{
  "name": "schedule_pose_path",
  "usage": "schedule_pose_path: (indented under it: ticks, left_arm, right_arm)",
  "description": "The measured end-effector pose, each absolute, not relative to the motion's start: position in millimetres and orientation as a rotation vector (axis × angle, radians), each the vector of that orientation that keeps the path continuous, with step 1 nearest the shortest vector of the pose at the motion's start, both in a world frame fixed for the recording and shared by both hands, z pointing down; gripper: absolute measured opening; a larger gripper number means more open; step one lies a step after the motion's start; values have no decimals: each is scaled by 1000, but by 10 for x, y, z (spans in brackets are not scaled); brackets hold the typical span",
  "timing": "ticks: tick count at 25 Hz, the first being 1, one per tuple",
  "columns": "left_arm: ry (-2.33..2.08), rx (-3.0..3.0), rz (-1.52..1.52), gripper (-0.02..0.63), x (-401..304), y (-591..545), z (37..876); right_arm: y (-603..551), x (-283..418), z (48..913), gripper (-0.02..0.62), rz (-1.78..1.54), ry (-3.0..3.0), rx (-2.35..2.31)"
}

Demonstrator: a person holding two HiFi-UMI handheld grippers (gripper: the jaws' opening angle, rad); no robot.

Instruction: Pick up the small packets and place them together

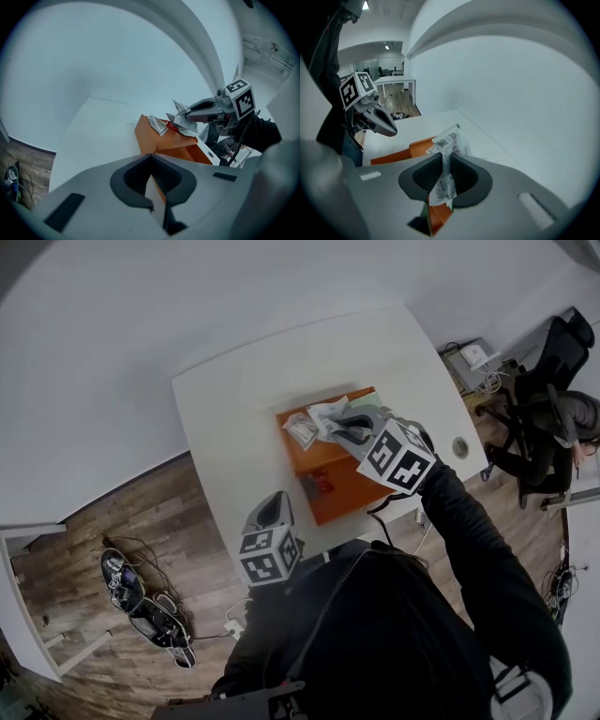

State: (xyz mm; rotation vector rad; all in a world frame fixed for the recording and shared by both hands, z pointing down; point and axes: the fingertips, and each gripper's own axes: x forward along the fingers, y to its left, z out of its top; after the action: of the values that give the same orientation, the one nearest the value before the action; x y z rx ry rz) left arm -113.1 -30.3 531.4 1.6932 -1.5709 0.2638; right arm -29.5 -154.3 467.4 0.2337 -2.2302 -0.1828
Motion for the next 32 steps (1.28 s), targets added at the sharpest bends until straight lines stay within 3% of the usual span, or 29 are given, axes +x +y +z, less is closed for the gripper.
schedule_pose_path:
  ticks: [11,22,32]
  left_arm:
    - [-1583,1677,257,-2,-1171,-326,5315]
    - [-1587,1677,259,-2,-1153,-357,5310]
    - [-1578,1698,262,-2,-1089,-404,5278]
  right_arm:
    - [-1534,-336,5022,71,-61,-2180,172]
    - [-1530,-353,5091,167,-33,-2161,127]
    - [-1607,-339,4968,167,-73,-2211,171]
